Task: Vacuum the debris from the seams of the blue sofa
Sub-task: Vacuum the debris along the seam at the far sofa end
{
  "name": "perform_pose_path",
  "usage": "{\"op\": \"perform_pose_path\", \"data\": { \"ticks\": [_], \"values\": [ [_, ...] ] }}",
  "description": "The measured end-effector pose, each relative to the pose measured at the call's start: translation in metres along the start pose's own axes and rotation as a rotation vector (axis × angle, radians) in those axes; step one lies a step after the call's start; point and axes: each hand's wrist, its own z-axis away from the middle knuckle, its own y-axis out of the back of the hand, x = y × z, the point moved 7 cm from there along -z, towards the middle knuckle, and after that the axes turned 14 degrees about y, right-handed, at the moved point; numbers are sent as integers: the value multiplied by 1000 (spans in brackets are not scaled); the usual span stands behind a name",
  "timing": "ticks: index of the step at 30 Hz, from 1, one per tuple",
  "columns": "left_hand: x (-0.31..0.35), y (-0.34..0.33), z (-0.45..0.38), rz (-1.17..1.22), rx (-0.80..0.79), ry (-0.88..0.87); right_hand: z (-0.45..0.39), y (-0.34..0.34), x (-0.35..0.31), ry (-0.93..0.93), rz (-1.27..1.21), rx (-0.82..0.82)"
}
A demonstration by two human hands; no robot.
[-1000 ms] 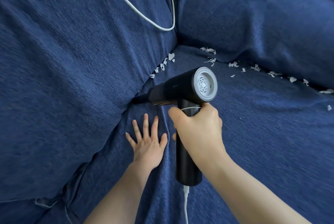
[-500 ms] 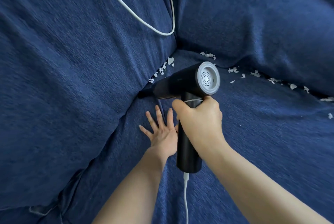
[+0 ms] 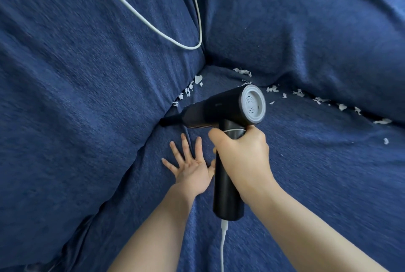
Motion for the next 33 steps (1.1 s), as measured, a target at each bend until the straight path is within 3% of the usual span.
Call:
{"op": "perform_pose_path", "data": {
  "ticks": [7, 12, 33],
  "values": [
    [20, 26, -6, 65, -38, -80, -7, 25, -8, 54, -16, 66],
    [42, 21, -18, 0, -148, 0, -18, 21, -9, 85, 17, 65],
    [42, 14, -21, 27, -160, -4, -38, 31, -10, 70, 39, 46]
  ]
}}
